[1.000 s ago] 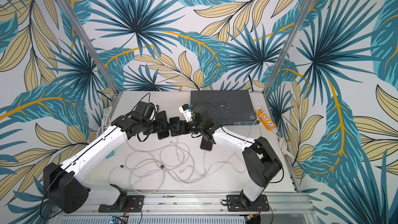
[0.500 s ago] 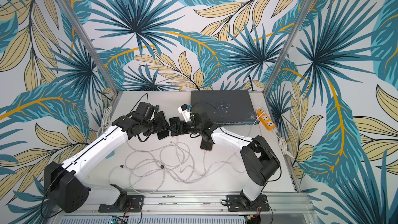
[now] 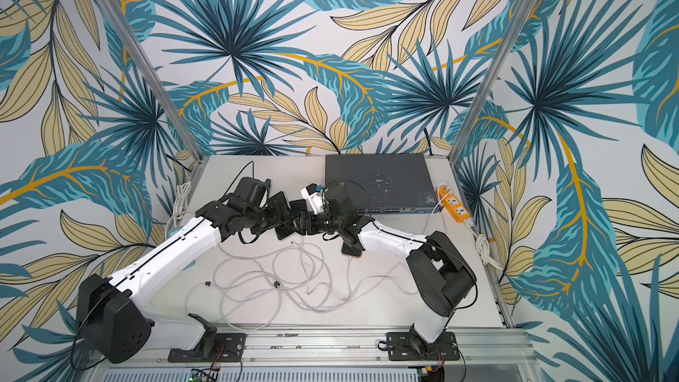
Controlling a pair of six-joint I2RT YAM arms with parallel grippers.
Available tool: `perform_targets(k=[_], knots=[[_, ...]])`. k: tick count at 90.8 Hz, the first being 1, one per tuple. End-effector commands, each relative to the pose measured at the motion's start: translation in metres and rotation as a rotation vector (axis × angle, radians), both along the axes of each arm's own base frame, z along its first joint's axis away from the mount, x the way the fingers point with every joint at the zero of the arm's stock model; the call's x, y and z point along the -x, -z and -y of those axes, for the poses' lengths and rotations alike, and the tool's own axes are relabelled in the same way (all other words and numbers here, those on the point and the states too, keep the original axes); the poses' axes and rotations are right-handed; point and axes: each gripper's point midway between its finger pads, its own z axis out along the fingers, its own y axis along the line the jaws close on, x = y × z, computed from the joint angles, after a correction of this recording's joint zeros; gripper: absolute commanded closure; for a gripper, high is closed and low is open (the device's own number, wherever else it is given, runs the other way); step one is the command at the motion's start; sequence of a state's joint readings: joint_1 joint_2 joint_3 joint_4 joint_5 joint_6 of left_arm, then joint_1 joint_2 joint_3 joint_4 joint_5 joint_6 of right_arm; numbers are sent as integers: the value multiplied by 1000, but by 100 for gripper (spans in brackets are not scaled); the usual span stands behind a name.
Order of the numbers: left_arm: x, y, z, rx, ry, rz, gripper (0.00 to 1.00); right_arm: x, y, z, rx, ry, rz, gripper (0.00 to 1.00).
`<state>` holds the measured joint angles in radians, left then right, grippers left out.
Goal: Plug the charging cable into the phone
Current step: Pick up the phone at the center of the board.
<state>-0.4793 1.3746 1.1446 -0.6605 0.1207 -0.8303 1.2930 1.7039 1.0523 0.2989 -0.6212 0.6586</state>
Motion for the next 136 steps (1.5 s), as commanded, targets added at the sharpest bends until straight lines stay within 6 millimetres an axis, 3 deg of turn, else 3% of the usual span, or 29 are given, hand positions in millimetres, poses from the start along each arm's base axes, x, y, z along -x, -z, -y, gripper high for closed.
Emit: perform_targets(k=[1, 13, 31, 39, 45, 49, 67, 78, 90, 101, 118, 136], knots=[[2, -15, 13, 52, 49, 55, 49, 0, -11, -3, -43, -5, 15, 53], [7, -14, 14, 56, 71, 55, 46, 1, -12, -5, -55, -12, 8, 62], [11, -26, 16, 78, 92, 82, 41, 0, -15, -6, -64, -8, 14, 87], [10, -35, 17, 85, 107, 114, 24, -2, -16, -5, -62, 4, 24, 100], [10, -46, 17, 74, 126, 142, 4, -5, -21, -3, -76, 19, 32, 100], [11, -54, 15, 65, 140, 165, 0, -7, -24, -1, -87, 33, 34, 100], [32, -108, 17, 148, 243, 349, 0, -22, -66, 28, -244, 63, -5, 100], [56, -144, 31, 327, 368, 496, 0, -14, -95, 48, -330, 13, -8, 100], [69, -169, 41, 446, 461, 597, 0, -3, -126, 67, -428, -24, 1, 100], [68, -178, 41, 519, 482, 643, 0, 0, -143, 80, -485, -18, -18, 100], [55, -180, 34, 579, 464, 653, 2, 3, -153, 88, -519, -13, -59, 100], [51, -179, 46, 640, 528, 633, 15, 3, -155, 85, -537, -24, -103, 100]])
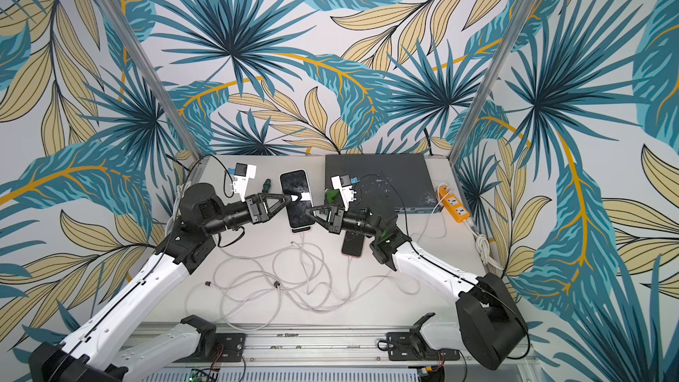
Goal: Plug the charging cable into the phone
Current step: Pick up the phone at the center of the board.
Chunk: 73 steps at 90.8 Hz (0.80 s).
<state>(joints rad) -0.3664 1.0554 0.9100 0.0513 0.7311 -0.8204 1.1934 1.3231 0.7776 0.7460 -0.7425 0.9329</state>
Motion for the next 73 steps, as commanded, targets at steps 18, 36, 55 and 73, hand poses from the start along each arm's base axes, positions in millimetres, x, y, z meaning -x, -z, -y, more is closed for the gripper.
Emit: perform_targets(k=[18, 36, 55, 73], knots=[[2, -5, 14, 47, 122, 29, 31, 4, -24, -2, -111, -57, -51, 100], [5, -9, 15, 49, 133, 37, 52, 3, -21, -5, -112, -73, -73, 100], [10, -2, 18, 71, 169, 24, 65, 5, -24, -4, -121, -89, -73, 100], [10, -2, 21, 65, 189, 21, 80, 7, -23, -7, -119, -113, -87, 100]])
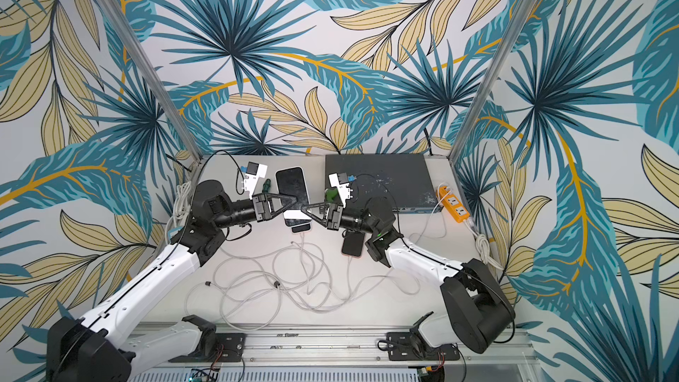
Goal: Plug the charging cable into the phone
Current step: Pick up the phone at the center of the board, then pick up the charging cable from the center of the board.
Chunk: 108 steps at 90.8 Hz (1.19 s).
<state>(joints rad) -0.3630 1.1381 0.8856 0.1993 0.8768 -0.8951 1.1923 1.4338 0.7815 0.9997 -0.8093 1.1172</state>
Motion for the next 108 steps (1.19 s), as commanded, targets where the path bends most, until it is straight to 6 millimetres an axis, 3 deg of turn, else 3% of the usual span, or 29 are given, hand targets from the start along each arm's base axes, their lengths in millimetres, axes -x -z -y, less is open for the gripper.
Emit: perform_targets(k=[1, 13, 19, 22, 25, 29, 33, 37, 46, 53, 72, 90, 108], knots=[[7, -10, 5, 16, 49, 55, 81, 2, -16, 1, -63, -19, 12, 100], [6, -13, 4, 11, 40, 59, 99, 0, -14, 1, -57, -15, 9, 100], [5, -14, 4, 1, 29, 58, 100, -2, -10, 0, -41, -7, 7, 99], [3, -14, 3, -7, 16, 59, 100, -4, -6, 0, -24, 1, 6, 87], [0, -12, 1, -21, -2, 48, 100, -8, -1, 0, -3, 16, 10, 66], [-6, -9, -3, -41, -34, 34, 100, -15, 8, 1, 36, 49, 14, 45], [-15, -4, -10, -67, -86, 9, 100, -26, 21, 4, 80, 100, 19, 34], [-24, 1, -19, -86, -139, -19, 100, -39, 42, 7, 163, 155, 24, 31], [-48, 21, -54, -142, -321, -124, 100, -53, 95, 18, 440, 243, 113, 31], [-57, 38, -77, -171, -415, -203, 100, -52, 121, 27, 580, 244, 160, 35], [-46, 74, -123, -298, -606, -277, 100, -27, 179, 32, 856, 162, 272, 43], [-37, 113, -161, -327, -707, -390, 100, 2, 227, -2, 1048, 18, 460, 58], [-29, 133, -174, -313, -715, -445, 100, -8, 252, -33, 1137, -53, 602, 74]])
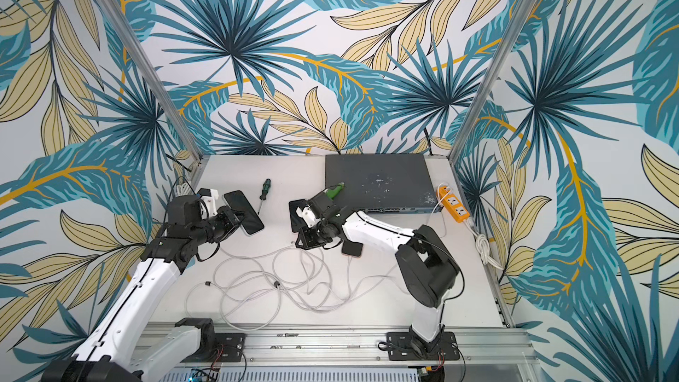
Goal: Plug the charging cable into the phone
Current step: Pick up the charging cable from the center of the board.
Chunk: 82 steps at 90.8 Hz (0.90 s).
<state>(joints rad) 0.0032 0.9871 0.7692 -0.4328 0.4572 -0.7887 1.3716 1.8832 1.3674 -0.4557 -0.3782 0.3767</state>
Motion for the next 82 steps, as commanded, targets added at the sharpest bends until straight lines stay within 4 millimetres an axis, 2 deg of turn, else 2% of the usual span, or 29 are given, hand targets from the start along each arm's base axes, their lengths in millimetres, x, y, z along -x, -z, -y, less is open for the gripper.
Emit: perform_targets(k=[1, 15, 28, 45, 67, 82], knots=[[4, -6, -3, -2, 14, 33, 100, -12, 20, 12, 138, -75, 97, 75], [7, -3, -7, -18, 13, 27, 100, -13, 39, -1, 191, -135, 100, 77], [7, 1, -6, -13, 20, 20, 100, -5, 46, -9, 176, -185, 69, 69], [7, 8, -4, -4, 25, 11, 100, -8, 59, -15, 196, -206, 88, 66], [7, 7, -4, -7, 29, 17, 100, -12, 55, -25, 180, -230, 116, 66], [6, 8, -4, 2, 27, 15, 100, -13, 62, -29, 203, -259, 124, 66]])
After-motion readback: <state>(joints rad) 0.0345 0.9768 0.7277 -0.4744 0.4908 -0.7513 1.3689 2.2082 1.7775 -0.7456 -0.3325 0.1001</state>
